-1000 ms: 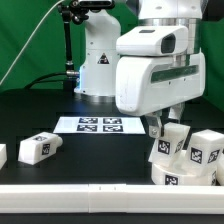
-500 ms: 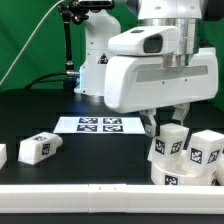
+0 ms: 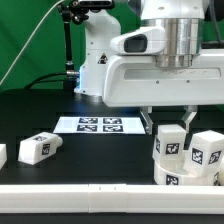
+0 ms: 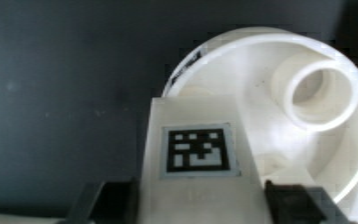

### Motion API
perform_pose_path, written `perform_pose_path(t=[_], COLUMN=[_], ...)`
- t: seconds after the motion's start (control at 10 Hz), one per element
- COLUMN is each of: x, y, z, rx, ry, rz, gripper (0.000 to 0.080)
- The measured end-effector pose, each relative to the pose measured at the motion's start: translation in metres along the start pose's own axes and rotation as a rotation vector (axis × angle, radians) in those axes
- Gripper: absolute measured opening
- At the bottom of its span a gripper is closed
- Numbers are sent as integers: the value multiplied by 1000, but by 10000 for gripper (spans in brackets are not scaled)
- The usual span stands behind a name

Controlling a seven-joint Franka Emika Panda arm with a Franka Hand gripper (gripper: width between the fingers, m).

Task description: Assemble stool

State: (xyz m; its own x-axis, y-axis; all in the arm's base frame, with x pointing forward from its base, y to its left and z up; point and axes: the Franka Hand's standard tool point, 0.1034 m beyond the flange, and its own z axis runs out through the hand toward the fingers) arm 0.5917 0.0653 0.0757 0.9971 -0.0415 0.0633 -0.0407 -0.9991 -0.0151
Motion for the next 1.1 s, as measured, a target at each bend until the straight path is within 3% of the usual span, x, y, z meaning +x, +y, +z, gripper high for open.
perform_pose_path(t=[0.2, 0.9, 1.1], x=[0, 1, 0], y=[-1, 0, -1], z=[0, 0, 0], rx=[-1, 7, 24], ry=[-1, -2, -11], rz=[245, 636, 864], gripper=[340, 340, 340])
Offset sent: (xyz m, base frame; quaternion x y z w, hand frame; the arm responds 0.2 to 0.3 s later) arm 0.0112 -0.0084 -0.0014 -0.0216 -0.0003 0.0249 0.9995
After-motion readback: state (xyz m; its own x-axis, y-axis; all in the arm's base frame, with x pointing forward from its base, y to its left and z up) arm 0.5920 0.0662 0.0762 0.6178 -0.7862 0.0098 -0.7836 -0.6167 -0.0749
